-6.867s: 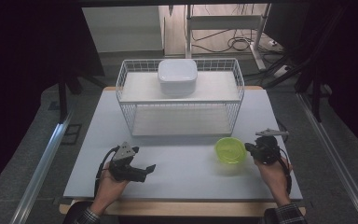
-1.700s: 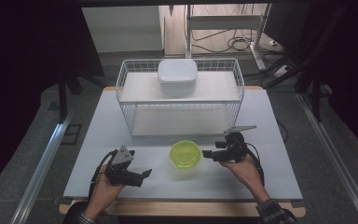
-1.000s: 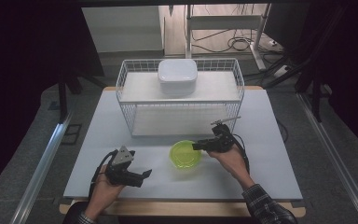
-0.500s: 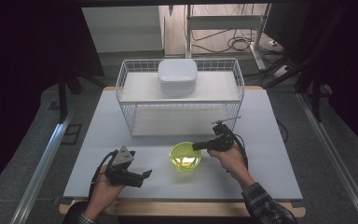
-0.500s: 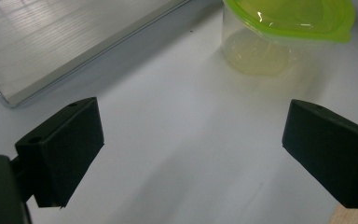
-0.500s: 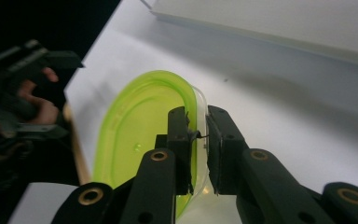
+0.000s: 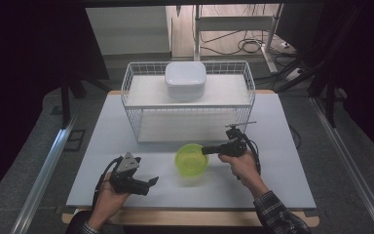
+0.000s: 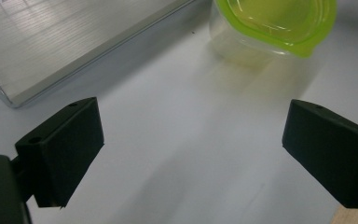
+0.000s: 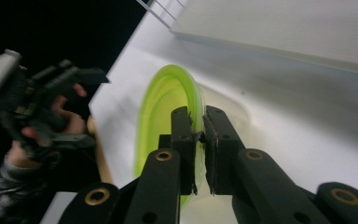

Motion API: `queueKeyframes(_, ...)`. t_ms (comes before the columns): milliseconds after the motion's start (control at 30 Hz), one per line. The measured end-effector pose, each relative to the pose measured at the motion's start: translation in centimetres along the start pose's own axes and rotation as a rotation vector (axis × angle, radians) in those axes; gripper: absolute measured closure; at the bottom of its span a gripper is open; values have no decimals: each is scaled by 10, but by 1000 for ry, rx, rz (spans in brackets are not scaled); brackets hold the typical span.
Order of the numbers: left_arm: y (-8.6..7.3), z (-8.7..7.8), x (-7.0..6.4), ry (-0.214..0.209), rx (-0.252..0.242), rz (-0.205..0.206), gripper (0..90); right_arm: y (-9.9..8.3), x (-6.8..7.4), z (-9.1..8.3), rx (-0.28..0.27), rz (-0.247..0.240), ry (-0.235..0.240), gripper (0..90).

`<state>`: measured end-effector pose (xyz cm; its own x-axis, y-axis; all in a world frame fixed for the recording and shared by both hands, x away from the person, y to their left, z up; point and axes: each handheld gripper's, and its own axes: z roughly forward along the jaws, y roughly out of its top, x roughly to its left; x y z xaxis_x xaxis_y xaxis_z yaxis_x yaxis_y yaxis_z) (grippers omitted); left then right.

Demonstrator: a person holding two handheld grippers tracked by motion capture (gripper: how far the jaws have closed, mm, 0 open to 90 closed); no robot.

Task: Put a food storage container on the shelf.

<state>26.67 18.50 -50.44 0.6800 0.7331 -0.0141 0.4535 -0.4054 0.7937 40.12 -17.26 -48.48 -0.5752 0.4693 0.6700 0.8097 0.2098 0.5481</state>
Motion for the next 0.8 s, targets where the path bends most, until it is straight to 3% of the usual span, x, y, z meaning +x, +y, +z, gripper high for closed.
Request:
queueKeyframes(167,0,0,0,-1,0,-1,49,2,2,-1,-2,-25,-20,833)
queueKeyframes(300,0,1,0,-2,3,0,50,3,1,0,-4,-58,-130,801)
queueKeyframes(467,-1,2,0,-5,8,0,50,3,-11,3,-6,-46,-183,763)
queueKeyframes(600,-1,2,0,-5,7,0,50,1,-19,5,-14,-14,-170,712)
queueKeyframes(800,-1,2,0,-5,9,1,50,0,-17,4,-18,3,-182,669)
